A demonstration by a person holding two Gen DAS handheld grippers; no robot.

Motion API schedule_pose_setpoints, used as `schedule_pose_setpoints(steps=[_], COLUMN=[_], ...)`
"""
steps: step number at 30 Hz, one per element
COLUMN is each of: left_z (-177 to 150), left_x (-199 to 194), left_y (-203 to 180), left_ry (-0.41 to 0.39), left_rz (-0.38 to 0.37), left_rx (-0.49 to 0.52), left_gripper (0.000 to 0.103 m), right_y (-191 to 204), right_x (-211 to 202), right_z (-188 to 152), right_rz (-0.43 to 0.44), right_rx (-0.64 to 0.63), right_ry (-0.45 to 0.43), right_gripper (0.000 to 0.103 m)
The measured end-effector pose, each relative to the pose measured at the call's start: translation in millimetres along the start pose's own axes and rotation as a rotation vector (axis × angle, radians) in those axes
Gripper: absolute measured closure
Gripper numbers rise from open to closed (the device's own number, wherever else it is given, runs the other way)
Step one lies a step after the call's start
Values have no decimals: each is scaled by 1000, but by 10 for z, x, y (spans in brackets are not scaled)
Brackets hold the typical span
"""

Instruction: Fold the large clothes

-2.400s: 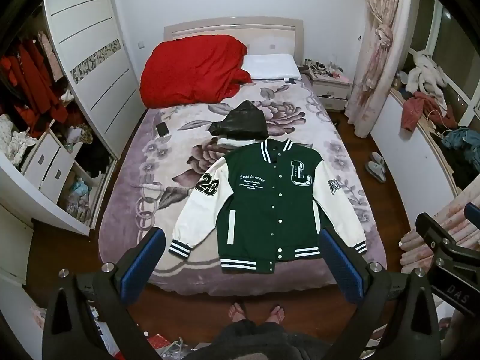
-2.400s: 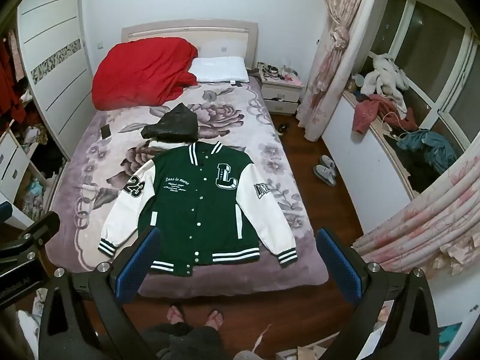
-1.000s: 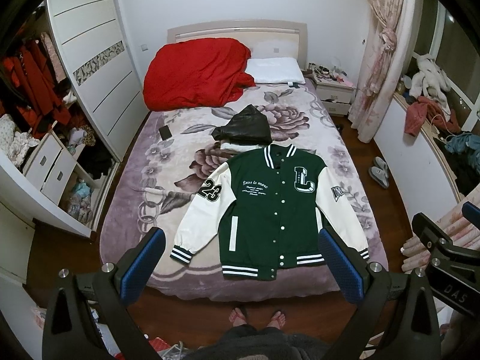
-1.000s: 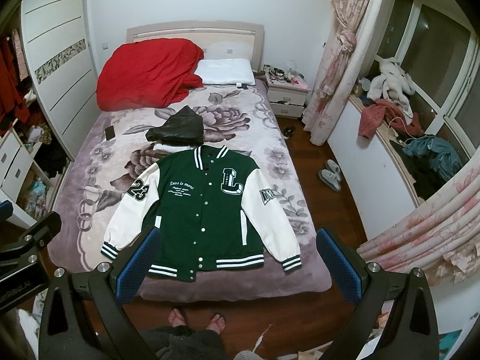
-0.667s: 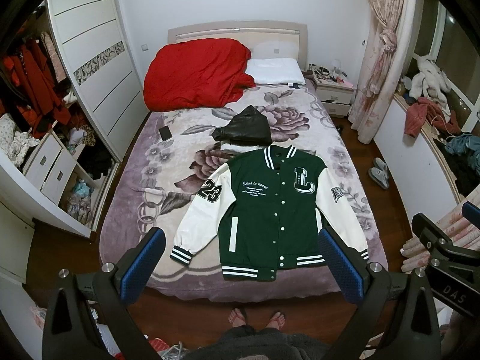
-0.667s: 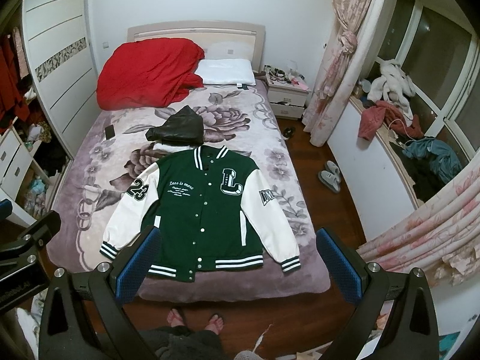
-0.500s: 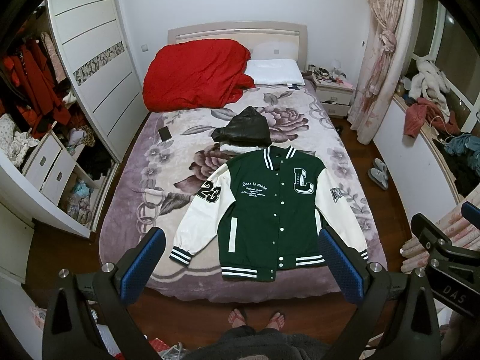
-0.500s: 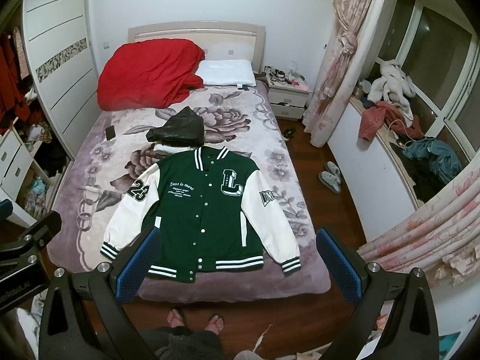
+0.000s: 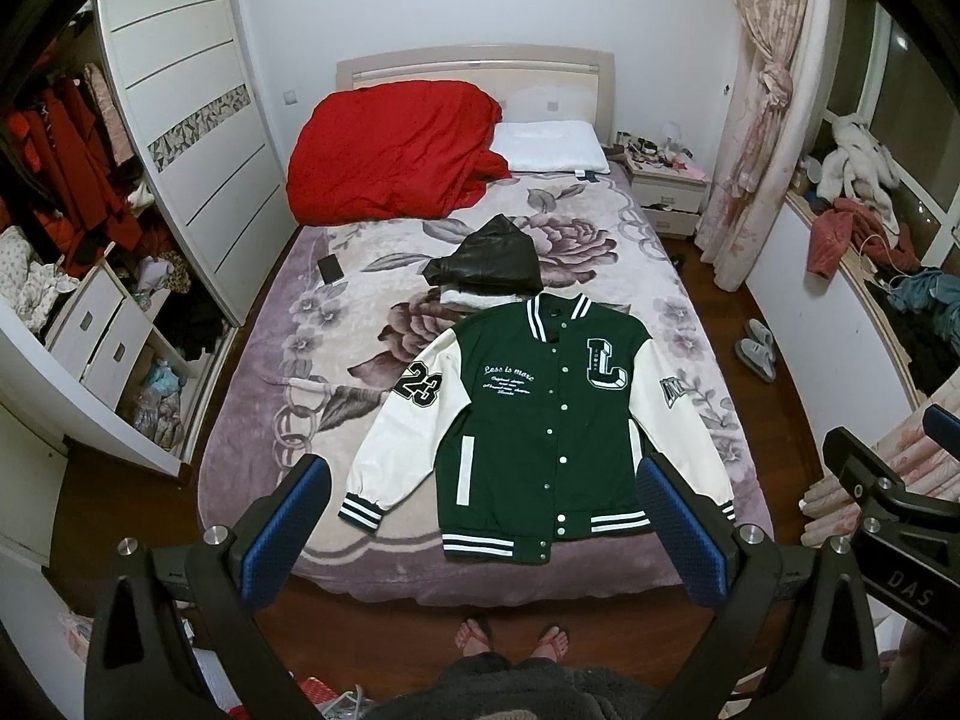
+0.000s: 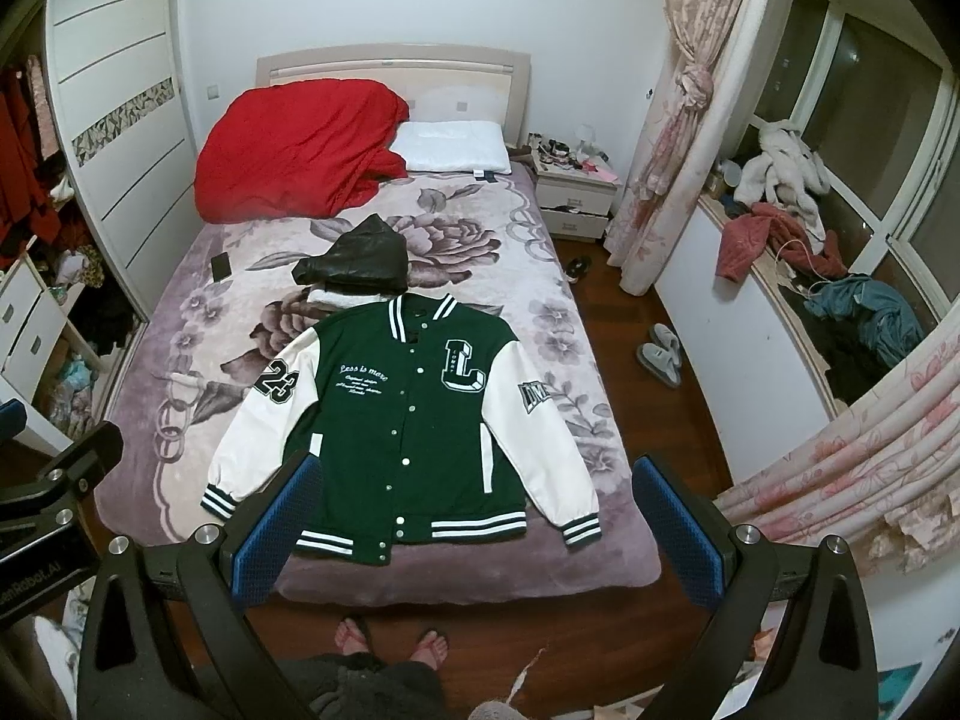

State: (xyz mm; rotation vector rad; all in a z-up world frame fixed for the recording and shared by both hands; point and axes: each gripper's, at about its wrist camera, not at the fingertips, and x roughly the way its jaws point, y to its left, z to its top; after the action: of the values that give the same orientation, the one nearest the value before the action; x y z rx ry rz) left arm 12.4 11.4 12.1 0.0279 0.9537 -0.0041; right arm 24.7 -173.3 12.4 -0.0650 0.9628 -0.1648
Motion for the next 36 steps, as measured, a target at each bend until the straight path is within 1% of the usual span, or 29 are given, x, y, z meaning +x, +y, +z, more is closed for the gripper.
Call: schedule_pose_setpoints(steps=[29,31,32,33,34,35,36], left_z=[37,121,164,235,291,391,421], left_x=[3,108,199,307,476,641,730], left_y=[16,22,36,26,44,-9,-32], left_ry=[-13,-39,-55,-68,-80,-88,-91], left_rz=[0,25,42,65,100,120,125], left_rx=[0,10,13,17,19,21,25], left_gripper=[0,0,0,0,0,0,0], right_y=[-47,21,23,8,10,-24,-47], right_x=[-14,19,35,77,170,247,408], right_z=[-39,24,241,275,330,351,400], right_rz=[4,10,12,12,20,27,31], right_rx=[6,17,27,37,57,69,93], right_ry=[-2,3,10,16,17,16,26], right_gripper=[0,0,0,0,0,0,0])
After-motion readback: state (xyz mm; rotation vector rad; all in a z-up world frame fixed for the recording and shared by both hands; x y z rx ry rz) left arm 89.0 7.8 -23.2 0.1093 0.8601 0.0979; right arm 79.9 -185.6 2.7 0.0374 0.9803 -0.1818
